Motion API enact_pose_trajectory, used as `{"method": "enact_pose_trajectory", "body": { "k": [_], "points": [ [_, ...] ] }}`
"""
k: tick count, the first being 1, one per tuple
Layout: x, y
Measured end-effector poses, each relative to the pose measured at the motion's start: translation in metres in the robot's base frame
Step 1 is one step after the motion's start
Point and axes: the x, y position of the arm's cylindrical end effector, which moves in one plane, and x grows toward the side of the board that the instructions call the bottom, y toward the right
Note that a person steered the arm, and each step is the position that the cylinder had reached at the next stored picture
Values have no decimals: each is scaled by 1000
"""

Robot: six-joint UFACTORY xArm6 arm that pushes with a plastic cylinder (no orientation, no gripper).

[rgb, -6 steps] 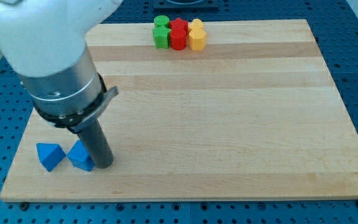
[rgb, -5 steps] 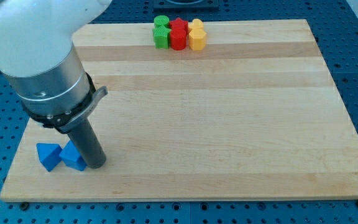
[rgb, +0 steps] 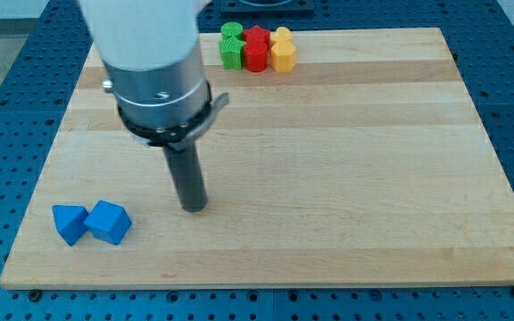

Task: Move the blue cube towards center

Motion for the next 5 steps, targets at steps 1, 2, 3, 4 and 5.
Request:
{"method": "enact_pose_trajectory", "body": {
  "k": [1, 2, 3, 4, 5],
  "points": [
    [0, -55],
    [-7, -97],
    [-24, -112],
    [-29, -120],
    [-29, -131]
  ]
}}
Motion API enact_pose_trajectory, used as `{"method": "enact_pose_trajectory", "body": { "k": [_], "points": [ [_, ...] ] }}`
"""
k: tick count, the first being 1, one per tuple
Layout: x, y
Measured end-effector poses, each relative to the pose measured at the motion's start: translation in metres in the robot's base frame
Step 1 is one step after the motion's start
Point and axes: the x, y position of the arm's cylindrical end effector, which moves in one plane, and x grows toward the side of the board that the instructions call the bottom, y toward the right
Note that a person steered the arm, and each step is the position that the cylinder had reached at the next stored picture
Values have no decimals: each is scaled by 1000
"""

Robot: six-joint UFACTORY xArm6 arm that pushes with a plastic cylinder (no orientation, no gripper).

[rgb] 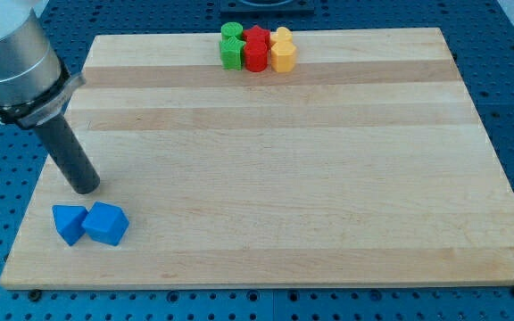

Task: Move the blue cube towards center

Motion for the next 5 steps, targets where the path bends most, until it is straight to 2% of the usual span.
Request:
{"method": "enact_pose_trajectory", "body": {
  "k": [5],
  "points": [
    [21, 2]
  ]
}}
